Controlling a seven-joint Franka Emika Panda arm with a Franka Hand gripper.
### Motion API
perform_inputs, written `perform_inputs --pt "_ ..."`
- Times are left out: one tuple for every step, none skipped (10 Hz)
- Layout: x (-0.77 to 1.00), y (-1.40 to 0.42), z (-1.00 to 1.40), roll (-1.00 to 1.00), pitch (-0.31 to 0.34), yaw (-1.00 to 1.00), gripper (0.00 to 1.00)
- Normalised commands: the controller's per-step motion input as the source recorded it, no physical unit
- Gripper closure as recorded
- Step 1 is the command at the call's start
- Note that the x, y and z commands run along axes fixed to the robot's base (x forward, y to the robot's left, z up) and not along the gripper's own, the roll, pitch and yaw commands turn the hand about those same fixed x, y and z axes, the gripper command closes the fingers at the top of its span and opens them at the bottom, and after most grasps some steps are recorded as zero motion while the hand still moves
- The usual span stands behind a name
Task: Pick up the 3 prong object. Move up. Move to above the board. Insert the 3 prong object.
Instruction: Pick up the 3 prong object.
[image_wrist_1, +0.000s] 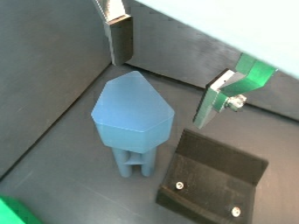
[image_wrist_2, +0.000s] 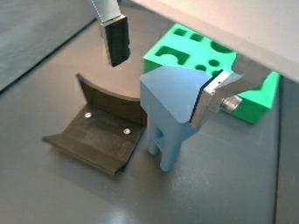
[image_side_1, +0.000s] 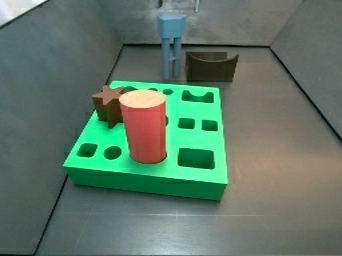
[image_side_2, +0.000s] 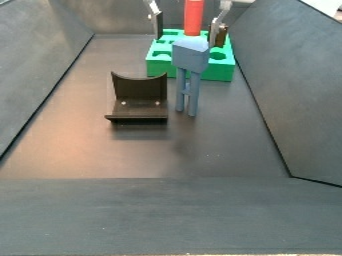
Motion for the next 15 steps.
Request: perform_inputs --pt "-0.09 0.0 -0.17 0.03 0.0 -0.63 0.0" --pt "-0.03 0.0 -0.02 0.01 0.0 -0.06 0.0" --pt "0.0 0.0 -0.08 0.07 0.0 0.0 0.0" --pt "0.0 -0.17 -0.28 0.15 0.016 -0.17 0.0" --pt "-0.01 -0.24 -0.38 0.14 0.0 -0.27 0.0" --pt "-0.01 -0.21 -0.32 0.1 0.0 -0.28 0.0" --pt "0.0 -0.1 -0.32 0.05 0.0 -0.31 0.0" --pt "0.0 0.0 -0.22 0.02 0.0 -0.26 0.0" --pt "0.0 0.0 0.0 0.0 0.0 0.0 0.0" --pt "0.0 0.0 0.0 0.0 0.0 0.0 1.0" --pt "0.0 0.0 0.0 0.0 0.0 0.0 1.0" --pt "0.0 0.0 0.0 0.0 0.0 0.0 1.0" --pt "0.0 0.0 0.0 0.0 0.0 0.0 1.0" --pt "0.0 0.0 0.0 0.0 0.0 0.0 1.0" --pt "0.0 0.0 0.0 0.0 0.0 0.0 1.0"
